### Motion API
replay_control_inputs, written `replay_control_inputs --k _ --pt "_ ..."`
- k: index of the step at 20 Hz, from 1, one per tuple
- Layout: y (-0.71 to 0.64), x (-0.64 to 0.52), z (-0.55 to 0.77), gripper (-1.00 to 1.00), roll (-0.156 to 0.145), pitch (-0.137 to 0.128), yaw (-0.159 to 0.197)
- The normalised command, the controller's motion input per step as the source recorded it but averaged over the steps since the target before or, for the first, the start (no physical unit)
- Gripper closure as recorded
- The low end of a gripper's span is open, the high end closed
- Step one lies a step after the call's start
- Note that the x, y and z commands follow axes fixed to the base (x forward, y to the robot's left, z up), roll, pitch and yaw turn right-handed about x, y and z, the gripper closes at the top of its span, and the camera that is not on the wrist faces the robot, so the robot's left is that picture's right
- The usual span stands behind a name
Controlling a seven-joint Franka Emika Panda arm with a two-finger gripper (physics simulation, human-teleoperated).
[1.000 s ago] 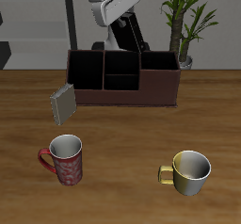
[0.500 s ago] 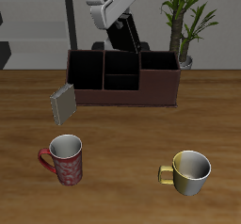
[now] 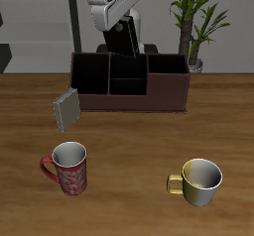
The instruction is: Place the black book into the back desk caddy's front compartment
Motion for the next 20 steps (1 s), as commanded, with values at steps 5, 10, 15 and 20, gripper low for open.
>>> replay_control_inputs --k 5,10,15,20 --pt "-0.04 0.09 0.02 1.0 -0.113 -0.073 0.126" --pt "0.08 0.05 -0.02 1.0 -0.005 0.029 0.018" --pt "0.09 0.07 -0.05 1.0 0.0 -0.055 0.192" --pt "0.09 0.11 -0.16 1.0 -0.002 0.024 0.065"
